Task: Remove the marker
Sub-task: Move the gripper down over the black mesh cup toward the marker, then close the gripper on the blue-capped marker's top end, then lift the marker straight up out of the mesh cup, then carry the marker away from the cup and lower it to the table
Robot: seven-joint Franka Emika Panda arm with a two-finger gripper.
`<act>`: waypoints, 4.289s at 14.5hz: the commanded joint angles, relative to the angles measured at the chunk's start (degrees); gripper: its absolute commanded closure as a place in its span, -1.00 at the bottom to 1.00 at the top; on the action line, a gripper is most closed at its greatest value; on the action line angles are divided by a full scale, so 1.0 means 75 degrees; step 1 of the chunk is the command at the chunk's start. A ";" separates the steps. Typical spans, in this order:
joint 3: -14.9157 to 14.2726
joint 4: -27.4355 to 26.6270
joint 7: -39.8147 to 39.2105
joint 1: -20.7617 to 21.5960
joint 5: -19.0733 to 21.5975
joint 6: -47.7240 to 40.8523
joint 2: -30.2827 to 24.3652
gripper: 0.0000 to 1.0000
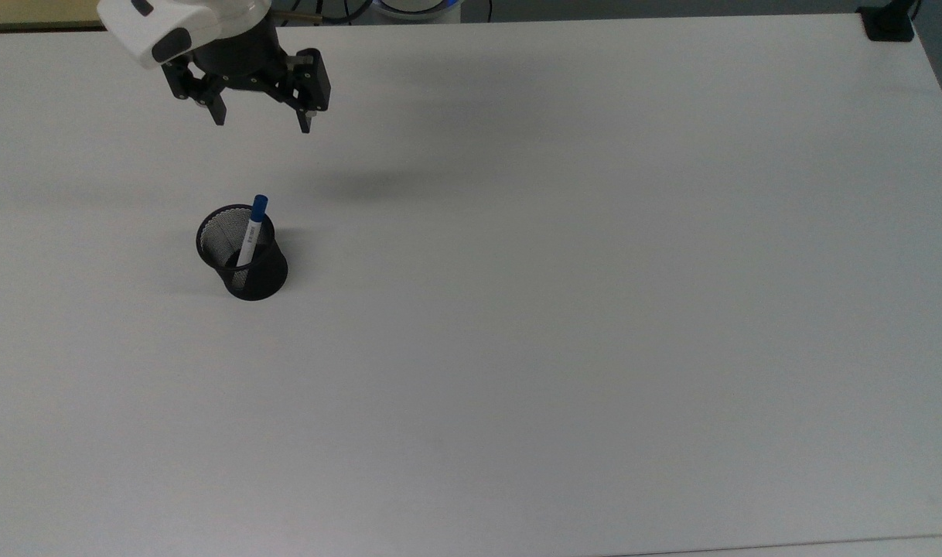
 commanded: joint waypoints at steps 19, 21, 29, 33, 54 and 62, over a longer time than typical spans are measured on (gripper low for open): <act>-0.0198 -0.0404 -0.0248 0.0057 -0.0825 0.1486 0.1257 0.08; -0.0198 -0.0404 -0.0260 0.0057 -0.0825 0.1486 0.1257 0.30; -0.0198 -0.0346 -0.0249 0.0033 -0.0779 0.1439 0.0895 0.60; -0.0210 -0.0088 -0.0237 -0.0002 -0.0731 0.1369 0.0227 0.60; 0.0037 -0.0182 -0.0120 0.1697 0.0886 -0.1831 0.1314 0.75; 0.0036 -0.0193 0.0583 0.1697 0.0558 0.0710 0.1889 0.35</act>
